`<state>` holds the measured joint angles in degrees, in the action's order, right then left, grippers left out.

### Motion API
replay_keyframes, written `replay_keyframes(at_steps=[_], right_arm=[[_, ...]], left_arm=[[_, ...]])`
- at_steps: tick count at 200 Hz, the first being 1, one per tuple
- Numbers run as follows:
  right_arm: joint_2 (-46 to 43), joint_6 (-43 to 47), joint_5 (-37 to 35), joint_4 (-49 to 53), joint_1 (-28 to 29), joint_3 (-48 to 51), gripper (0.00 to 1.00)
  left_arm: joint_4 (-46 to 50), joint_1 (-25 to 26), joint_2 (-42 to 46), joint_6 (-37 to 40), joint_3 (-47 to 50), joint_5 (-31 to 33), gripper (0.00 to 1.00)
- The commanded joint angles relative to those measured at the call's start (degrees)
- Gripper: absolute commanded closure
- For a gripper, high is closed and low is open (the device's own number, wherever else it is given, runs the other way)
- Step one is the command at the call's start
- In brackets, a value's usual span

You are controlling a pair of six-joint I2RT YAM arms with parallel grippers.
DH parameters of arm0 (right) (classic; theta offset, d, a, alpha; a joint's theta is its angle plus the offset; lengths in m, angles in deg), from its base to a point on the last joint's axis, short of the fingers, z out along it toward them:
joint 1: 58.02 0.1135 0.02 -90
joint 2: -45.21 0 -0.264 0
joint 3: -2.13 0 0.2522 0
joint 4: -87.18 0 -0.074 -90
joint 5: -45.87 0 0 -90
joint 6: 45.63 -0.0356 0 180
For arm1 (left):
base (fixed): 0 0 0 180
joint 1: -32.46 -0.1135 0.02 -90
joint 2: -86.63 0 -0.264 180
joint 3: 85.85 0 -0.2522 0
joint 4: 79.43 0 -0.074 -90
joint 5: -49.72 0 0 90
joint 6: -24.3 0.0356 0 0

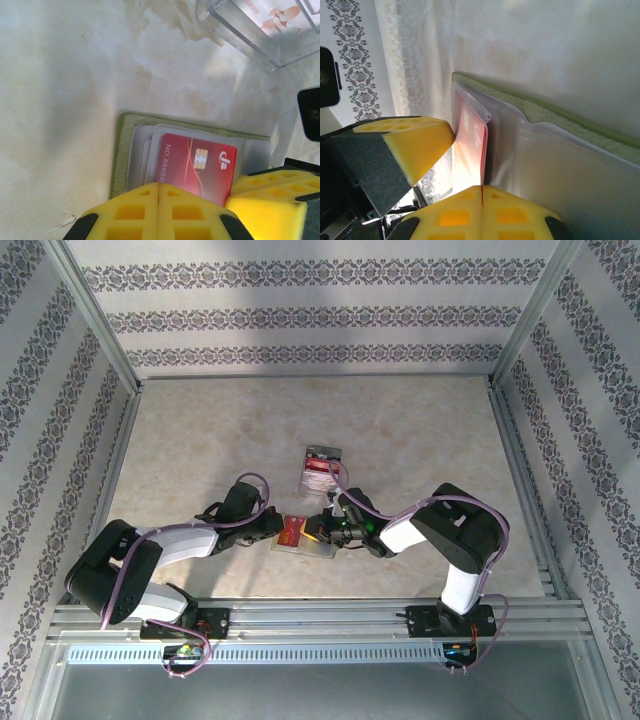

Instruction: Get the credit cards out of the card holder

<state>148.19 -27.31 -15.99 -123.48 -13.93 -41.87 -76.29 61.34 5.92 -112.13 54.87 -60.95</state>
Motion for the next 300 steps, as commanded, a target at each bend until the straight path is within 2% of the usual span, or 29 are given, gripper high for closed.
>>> replay_keyframes(at_steps=[1,58,71,89,117,136,161,176,237,300], right_arm=[[-0.59,0.67,0.42,0.29,-1.08,1.46,0.97],[0.38,0.74,1.48,-0.75,-1.13,0.79,0.96],[0.06,0.60,1.74,-0.75,-1.14,0.63,0.92],[-0.70,-0.18,1.25,0.04,-0.83,0.45,0.79],[-2.33,-1.08,-0.38,1.53,-0.19,-0.32,0.75],[-5.69,0.08,-2.74,7.90,0.13,-1.33,0.75],[-12.35,4.59,-8.14,22.64,0.73,-4.12,0.72],[-13.75,5.15,-8.38,26.94,0.86,-5.62,0.71],[-8.85,3.26,-9.06,30.00,4.14,-11.44,0.70],[-5.60,2.84,-9.73,29.04,4.99,-12.21,0.68]], left_arm=[[10.70,-0.29,-0.53,1.79,1.05,5.98,1.00],[10.97,-0.27,0.54,2.61,-0.23,4.84,1.00],[11.27,-0.24,0.67,2.80,-0.41,4.86,1.00],[11.80,-0.25,0.81,2.93,-0.28,5.37,1.00],[10.65,-0.32,1.08,2.31,0.72,5.19,1.00],[9.66,-0.24,0.99,1.94,1.17,4.52,1.00],[9.37,-0.29,1.07,1.82,1.52,4.53,1.00],[8.87,-0.27,1.03,1.60,1.69,4.41,1.00],[7.60,-0.25,0.54,1.41,1.96,3.85,1.00],[6.22,-0.24,1.08,1.04,2.06,2.44,1.00]])
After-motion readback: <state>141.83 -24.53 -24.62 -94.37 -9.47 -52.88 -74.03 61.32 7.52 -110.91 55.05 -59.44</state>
